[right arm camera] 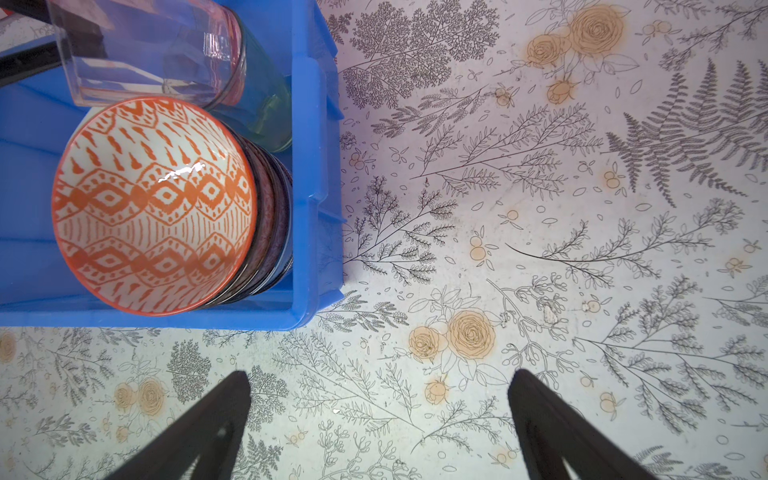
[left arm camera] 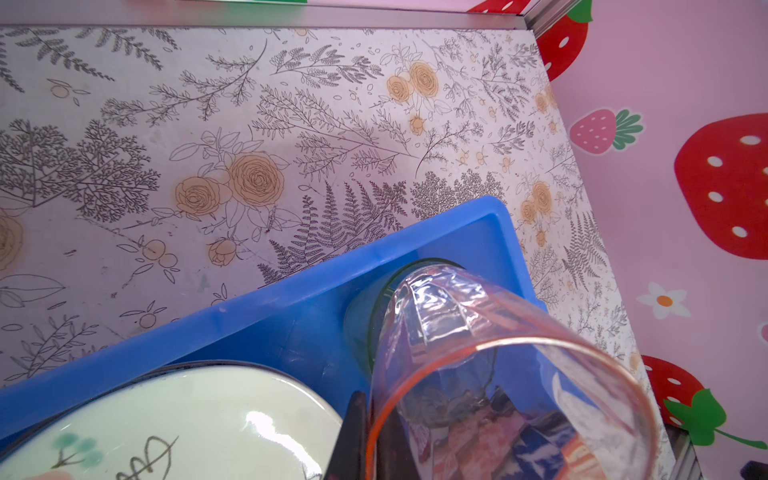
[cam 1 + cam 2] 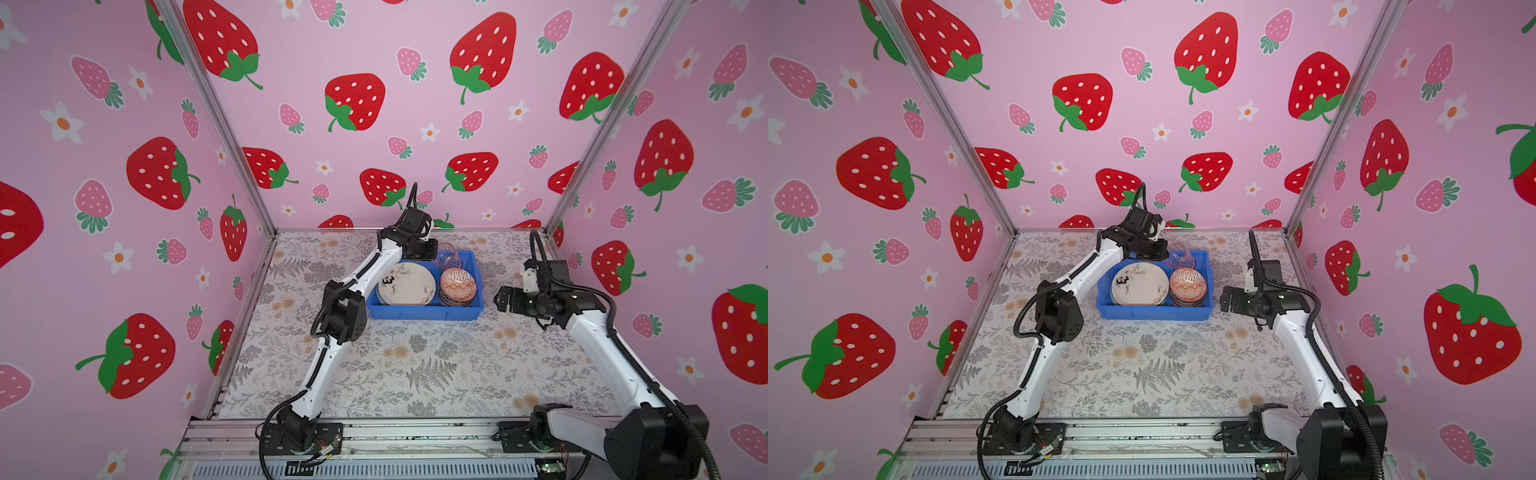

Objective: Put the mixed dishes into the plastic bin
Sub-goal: 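Lower the pink-rimmed cup into the bin next to the green cup with the left gripper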

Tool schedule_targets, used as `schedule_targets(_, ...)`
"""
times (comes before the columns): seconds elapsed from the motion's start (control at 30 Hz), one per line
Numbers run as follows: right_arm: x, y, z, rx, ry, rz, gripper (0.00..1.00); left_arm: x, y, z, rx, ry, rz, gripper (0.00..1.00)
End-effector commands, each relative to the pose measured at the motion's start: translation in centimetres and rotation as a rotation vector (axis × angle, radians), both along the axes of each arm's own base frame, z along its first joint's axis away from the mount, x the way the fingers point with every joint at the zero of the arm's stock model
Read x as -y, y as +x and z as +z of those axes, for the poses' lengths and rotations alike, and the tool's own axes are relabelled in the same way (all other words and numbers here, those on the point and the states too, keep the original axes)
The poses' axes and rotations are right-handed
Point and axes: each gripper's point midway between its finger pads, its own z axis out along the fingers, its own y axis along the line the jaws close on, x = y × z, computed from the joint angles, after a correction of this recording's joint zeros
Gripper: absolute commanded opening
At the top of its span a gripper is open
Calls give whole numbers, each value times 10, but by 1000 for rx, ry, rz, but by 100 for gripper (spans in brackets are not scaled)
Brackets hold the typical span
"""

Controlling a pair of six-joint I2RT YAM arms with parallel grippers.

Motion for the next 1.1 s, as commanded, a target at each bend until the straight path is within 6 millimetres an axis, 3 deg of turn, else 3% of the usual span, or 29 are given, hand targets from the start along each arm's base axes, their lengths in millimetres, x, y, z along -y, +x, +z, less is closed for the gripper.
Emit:
schedule_targets(0.0,1,-1,-2,4,-3,17,99,0,-7,30,45,-2,-14,0)
schedule_targets(0.13,1,-1,-2,3,-5,17,99,0,-7,32,48,-4,-15,2)
schedule_targets(0.33,2,-1,-1,4,-5,15,99,3,-5,33,52,-17,-15,15)
schedule_targets(0.53,2,-2,-1,3,-5,16,99,5,-3,34,52,-30,-11,21)
schedule_targets(1.07,1,2,-2,2,0,18,99,7,-3,46,67,-56,-11,54)
